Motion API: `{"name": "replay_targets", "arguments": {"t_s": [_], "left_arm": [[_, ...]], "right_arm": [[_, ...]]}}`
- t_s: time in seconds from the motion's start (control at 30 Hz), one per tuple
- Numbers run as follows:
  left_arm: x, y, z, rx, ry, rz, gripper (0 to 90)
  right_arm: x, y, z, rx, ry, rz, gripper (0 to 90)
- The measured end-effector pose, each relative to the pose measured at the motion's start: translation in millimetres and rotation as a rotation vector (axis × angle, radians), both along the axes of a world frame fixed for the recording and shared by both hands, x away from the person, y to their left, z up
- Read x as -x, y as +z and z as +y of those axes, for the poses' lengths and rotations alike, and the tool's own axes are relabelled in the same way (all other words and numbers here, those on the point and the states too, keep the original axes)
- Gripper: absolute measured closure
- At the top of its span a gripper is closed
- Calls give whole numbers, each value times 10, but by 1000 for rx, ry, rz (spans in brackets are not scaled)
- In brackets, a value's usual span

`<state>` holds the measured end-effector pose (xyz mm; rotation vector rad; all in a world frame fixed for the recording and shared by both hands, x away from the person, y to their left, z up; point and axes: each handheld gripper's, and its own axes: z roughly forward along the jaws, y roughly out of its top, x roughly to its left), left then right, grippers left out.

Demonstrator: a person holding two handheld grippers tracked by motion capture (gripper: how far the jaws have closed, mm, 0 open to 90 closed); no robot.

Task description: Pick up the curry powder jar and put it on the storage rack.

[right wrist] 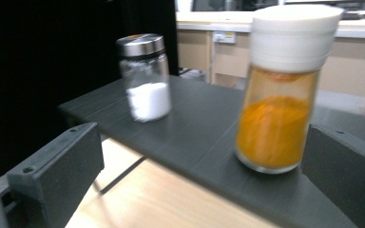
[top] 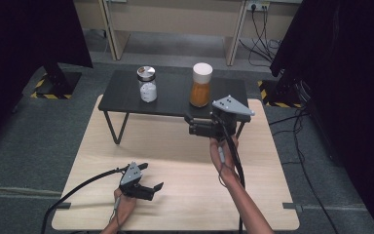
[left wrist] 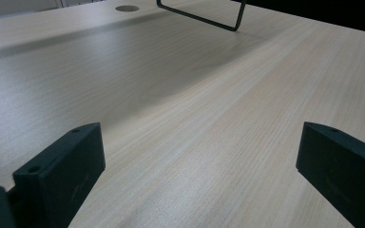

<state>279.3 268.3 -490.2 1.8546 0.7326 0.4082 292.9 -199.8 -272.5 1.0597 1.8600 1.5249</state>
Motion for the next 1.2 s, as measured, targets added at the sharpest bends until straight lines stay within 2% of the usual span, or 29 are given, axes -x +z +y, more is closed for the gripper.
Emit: {"name": "replay_targets", "arguments": {"t_s": [0.1, 0.13, 0.17, 0.2, 0.23, 0.27, 0.3, 0.33, 0.43, 0.47, 0.5, 0.53, 0.63, 0.67, 0.77, 0.8, 0.83, 0.9, 0.93, 1.03, 1.2], "left_arm": [[0, 1, 0, -1, 0, 0, 14], [1, 1, 0, -1, -1, 0, 14], [1, 1, 0, -1, -1, 0, 14], [0, 1, 1, -1, -1, 0, 13], [0, 1, 1, -1, -1, 0, 13], [0, -2, 1, 1, -1, -1, 13], [-3, 0, 1, 1, -1, 2, 13], [-8, 0, 1, 2, -1, 5, 13], [-8, 3, 4, -2, -3, 2, 13], [-8, 3, 3, -2, -3, 2, 13], [-8, 3, 3, -2, -3, 2, 13], [-10, 3, 3, -1, -3, 4, 13], [-12, 3, 4, 0, -3, 5, 13], [-12, 3, 4, 0, -3, 5, 13], [-13, 3, 5, 0, -3, 5, 13], [-13, 3, 5, 0, -3, 5, 13], [-15, 3, 5, 0, -3, 6, 13], [-16, 3, 5, 1, -3, 6, 13], [-15, 3, 5, 1, -3, 6, 13], [-15, 3, 5, 1, -3, 6, 13], [-17, 3, 6, 1, -3, 7, 13]], "right_arm": [[67, -62, -46, 3, 26, -2, 2], [120, -148, -100, 24, 57, -11, 2], [120, -148, -100, 24, 57, -11, 2], [172, -267, -164, 27, 78, -17, 2], [172, -267, -164, 27, 78, -17, 2], [220, -425, -250, 37, 112, -36, 2], [220, -425, -250, 37, 112, -36, 2], [287, -631, -297, 52, 116, -55, 2], [298, -902, -366, 47, 117, -17, 3], [300, -970, -388, 38, 117, -9, 3], [300, -970, -388, 38, 117, -9, 3], [305, -1147, -447, 18, 119, 13, 3], [330, -1337, -498, 5, 113, 24, 3], [330, -1337, -498, 5, 113, 24, 3], [367, -1523, -528, 17, 121, 23, 3], [374, -1607, -536, 15, 133, 38, 3], [374, -1607, -536, 15, 133, 38, 3], [427, -1725, -458, 83, 123, 44, 5], [430, -1767, -452, 93, 129, 46, 5], [423, -1873, -459, 95, 145, 61, 5], [431, -2030, -464, 90, 130, 76, 6]]}}
